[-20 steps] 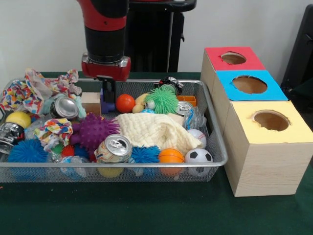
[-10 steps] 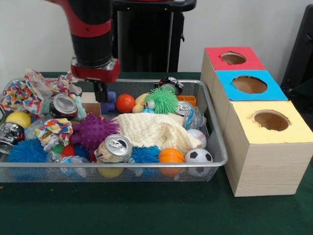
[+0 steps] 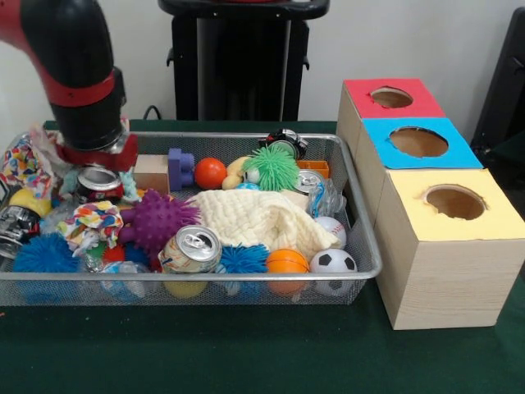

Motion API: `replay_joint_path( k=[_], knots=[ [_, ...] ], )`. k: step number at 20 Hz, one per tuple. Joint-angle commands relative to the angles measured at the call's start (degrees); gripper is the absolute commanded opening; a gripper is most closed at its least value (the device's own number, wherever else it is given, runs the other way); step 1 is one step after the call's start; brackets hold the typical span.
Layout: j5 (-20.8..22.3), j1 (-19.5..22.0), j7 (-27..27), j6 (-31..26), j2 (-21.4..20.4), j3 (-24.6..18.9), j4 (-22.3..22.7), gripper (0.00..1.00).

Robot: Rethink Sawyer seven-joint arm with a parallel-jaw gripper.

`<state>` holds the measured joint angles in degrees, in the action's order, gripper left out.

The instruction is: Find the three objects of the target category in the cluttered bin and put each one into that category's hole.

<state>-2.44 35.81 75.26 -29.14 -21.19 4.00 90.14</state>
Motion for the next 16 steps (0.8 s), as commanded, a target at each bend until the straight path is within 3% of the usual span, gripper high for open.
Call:
replay_joint_path(
  k=[1, 9, 14, 16],
  knots=[
    [8.4, 4.2, -11.8, -6.3, 7.5, -8.9, -13.9, 0.0],
    [14.8, 7.6, -12.7, -7.5, 10.1, -13.3, -16.6, 0.0],
    [18.0, 9.5, -10.6, -4.0, 10.0, -15.4, -14.3, 0.0],
    [19.6, 9.5, -12.8, -6.3, 10.8, -16.3, -17.3, 0.0]
  ],
)
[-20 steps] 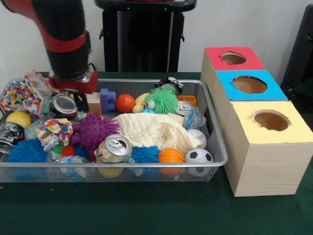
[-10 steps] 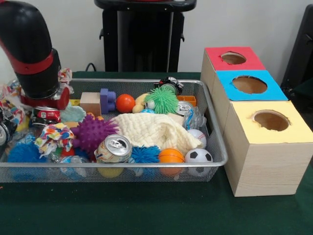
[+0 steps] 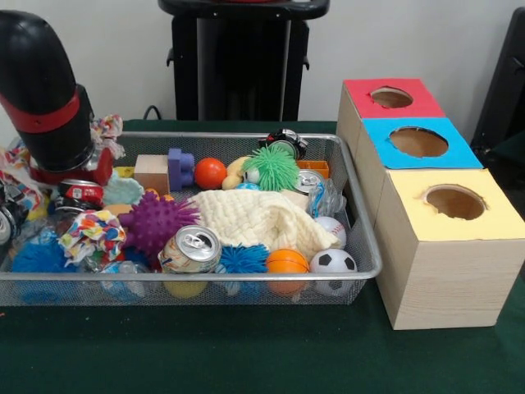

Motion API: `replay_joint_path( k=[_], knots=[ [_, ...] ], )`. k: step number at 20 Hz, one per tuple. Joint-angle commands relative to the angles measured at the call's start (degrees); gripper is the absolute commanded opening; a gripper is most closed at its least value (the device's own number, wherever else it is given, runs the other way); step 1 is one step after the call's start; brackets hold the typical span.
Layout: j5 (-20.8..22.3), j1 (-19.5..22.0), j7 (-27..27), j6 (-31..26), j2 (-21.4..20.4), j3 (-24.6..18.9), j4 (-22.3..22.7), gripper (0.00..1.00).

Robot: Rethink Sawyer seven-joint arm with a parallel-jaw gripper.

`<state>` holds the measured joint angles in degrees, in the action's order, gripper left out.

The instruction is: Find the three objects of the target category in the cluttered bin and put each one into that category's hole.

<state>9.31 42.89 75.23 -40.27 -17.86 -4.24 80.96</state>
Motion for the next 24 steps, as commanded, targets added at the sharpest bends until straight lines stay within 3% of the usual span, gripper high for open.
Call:
replay_joint_path(
  k=[1, 9, 13, 18, 24],
  knots=[
    [8.6, 2.7, -14.7, 3.6, 8.1, -9.2, -10.1, 0.0],
    [14.1, 4.0, -28.6, -6.3, 15.1, -18.5, -26.3, 0.0],
    [16.8, 4.2, -34.3, -10.6, 17.1, -22.4, -31.3, 0.0],
    [19.1, 4.8, -38.9, -12.2, 17.5, -26.2, -32.7, 0.0],
    [20.4, 4.2, -39.8, -14.0, 17.3, -27.9, -33.9, 0.0]
  ],
)
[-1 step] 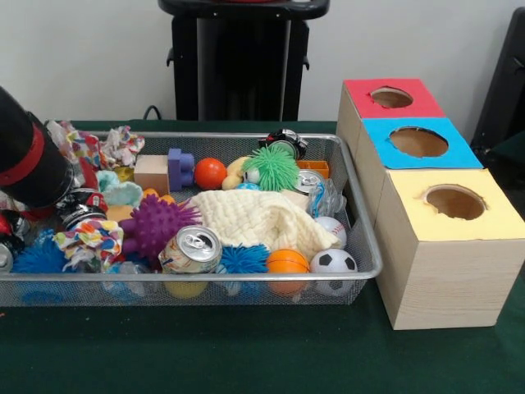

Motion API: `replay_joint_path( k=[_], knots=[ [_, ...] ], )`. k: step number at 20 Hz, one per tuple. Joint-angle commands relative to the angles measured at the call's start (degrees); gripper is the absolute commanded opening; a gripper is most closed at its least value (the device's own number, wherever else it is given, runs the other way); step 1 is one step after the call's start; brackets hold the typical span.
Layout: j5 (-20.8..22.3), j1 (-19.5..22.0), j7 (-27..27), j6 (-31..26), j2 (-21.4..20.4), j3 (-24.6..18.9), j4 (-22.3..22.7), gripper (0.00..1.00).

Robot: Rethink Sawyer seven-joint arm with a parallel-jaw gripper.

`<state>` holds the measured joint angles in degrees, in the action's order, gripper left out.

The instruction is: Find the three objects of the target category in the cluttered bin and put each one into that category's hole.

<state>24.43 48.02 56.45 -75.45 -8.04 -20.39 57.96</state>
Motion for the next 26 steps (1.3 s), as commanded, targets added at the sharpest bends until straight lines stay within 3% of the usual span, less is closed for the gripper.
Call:
replay_joint_path(
  k=[1, 8, 12, 16, 22, 26],
  knots=[
    [5.4, -1.0, -21.1, 20.9, 7.5, -11.9, -11.0, 0.0],
    [6.7, -0.9, -22.6, 18.6, 8.3, -13.5, -12.0, 0.0],
    [7.0, -0.7, -15.8, 18.6, 7.8, -11.7, -10.4, 0.0],
    [6.7, 1.5, -5.6, 25.8, 3.1, -8.5, -0.1, 0.0],
    [6.7, 3.2, 8.1, 33.0, -8.3, -3.3, 17.9, 0.0],
    [5.4, 1.8, 15.9, 36.5, -17.1, 0.5, 28.8, 0.0]
  ],
)
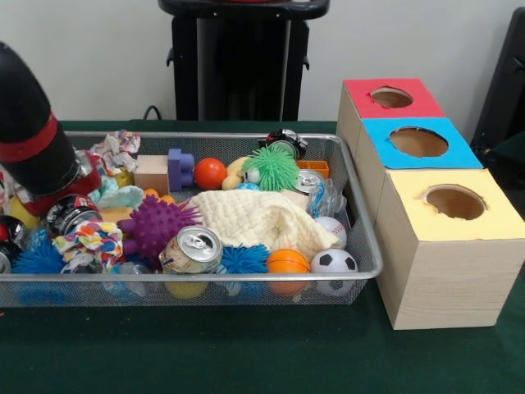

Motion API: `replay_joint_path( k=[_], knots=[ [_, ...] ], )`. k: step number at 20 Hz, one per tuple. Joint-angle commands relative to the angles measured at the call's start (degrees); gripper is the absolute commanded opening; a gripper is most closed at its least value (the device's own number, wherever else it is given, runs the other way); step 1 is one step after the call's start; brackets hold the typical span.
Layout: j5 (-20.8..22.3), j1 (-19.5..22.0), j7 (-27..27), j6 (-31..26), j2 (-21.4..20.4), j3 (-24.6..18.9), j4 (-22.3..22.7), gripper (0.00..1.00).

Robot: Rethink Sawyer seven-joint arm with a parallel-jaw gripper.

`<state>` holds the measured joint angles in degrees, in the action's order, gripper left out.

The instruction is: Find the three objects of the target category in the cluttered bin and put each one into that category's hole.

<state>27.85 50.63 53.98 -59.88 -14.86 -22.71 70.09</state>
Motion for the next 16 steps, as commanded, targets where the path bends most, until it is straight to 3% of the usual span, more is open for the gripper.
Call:
replay_joint_path(
  k=[1, 8, 16],
  knots=[
    [1.4, -1.1, 20.2, 22.1, -11.8, 3.7, 19.0, 0.0],
    [-4.5, -5.6, 29.5, 28.1, -18.6, 11.5, 29.2, 0.0],
    [-8.5, -8.4, 30.8, 32.3, -21.0, 15.4, 34.0, 0.0]
  ],
)
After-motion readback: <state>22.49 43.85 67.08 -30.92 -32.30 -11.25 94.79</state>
